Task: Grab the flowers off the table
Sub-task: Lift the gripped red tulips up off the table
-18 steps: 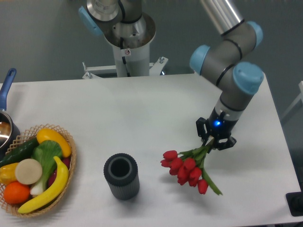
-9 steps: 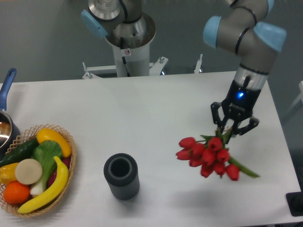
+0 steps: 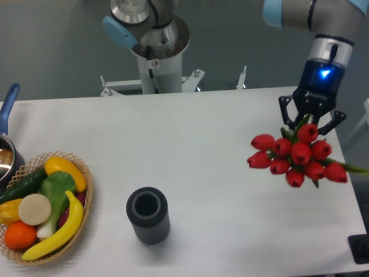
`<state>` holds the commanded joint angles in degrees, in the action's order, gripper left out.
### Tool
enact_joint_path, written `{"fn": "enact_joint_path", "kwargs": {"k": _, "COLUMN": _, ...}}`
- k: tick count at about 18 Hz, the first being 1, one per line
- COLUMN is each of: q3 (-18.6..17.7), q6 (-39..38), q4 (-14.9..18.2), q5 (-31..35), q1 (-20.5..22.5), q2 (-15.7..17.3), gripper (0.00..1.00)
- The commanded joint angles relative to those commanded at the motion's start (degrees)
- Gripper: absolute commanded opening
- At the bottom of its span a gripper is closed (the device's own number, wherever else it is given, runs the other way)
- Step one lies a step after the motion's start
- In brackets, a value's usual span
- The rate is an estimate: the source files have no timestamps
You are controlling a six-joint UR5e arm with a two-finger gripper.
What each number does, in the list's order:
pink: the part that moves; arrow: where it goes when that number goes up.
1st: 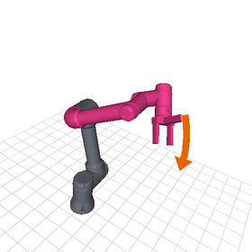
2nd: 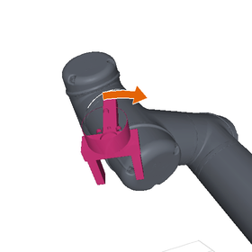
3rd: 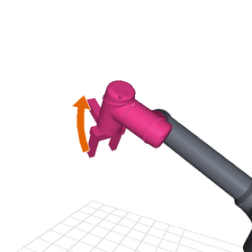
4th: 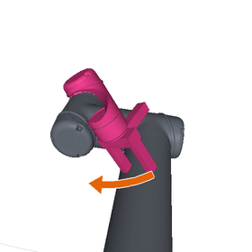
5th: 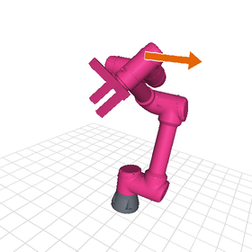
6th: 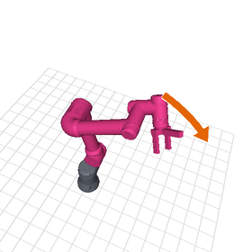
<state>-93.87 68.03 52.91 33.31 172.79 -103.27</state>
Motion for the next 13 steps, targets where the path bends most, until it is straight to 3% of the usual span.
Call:
{"fn": "enact_joint_path", "kwargs": {"k": 5, "q3": -1.23, "q6": -0.17, "q4": 0.00, "q5": -5.35, "q1": 2.64, "q2": 0.62, "gripper": 0.30}}
{"fn": "enact_joint_path", "kwargs": {"k": 13, "q3": -2.20, "q6": -0.17, "q4": -0.18, "q5": -6.50, "q1": 3.52, "q2": 1.23, "gripper": 0.30}}
